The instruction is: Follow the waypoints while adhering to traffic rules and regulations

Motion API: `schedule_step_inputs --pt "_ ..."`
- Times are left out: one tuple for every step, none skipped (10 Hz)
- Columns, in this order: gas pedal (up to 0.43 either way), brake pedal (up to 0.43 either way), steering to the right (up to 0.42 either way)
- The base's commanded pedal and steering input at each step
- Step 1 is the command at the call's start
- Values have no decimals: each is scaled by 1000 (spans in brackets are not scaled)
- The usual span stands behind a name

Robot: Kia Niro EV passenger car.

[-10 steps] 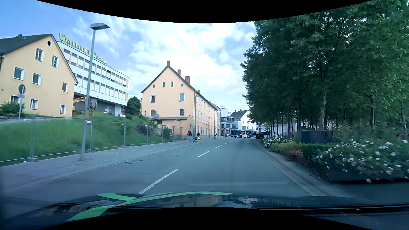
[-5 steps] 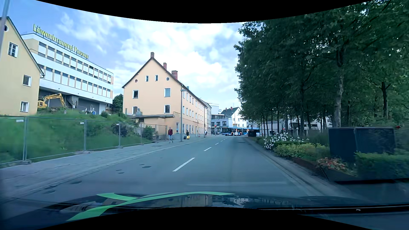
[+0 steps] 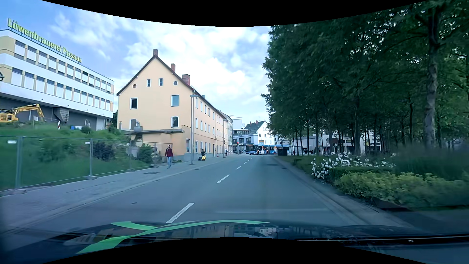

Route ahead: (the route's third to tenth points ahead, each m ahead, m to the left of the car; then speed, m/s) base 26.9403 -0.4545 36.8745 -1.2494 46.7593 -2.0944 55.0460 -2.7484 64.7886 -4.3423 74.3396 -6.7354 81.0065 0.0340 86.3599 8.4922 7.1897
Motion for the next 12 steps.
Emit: schedule_step_inputs --pt "228 0 43" --pt "220 0 43" --pt "189 0 43" --pt "130 0 39" --pt "28 0 33" --pt "8 0 22" --pt "0 0 18" --pt "0 0 15" --pt "0 0 12" --pt "0 0 12" --pt "0 0 10" --pt "0 0 9"
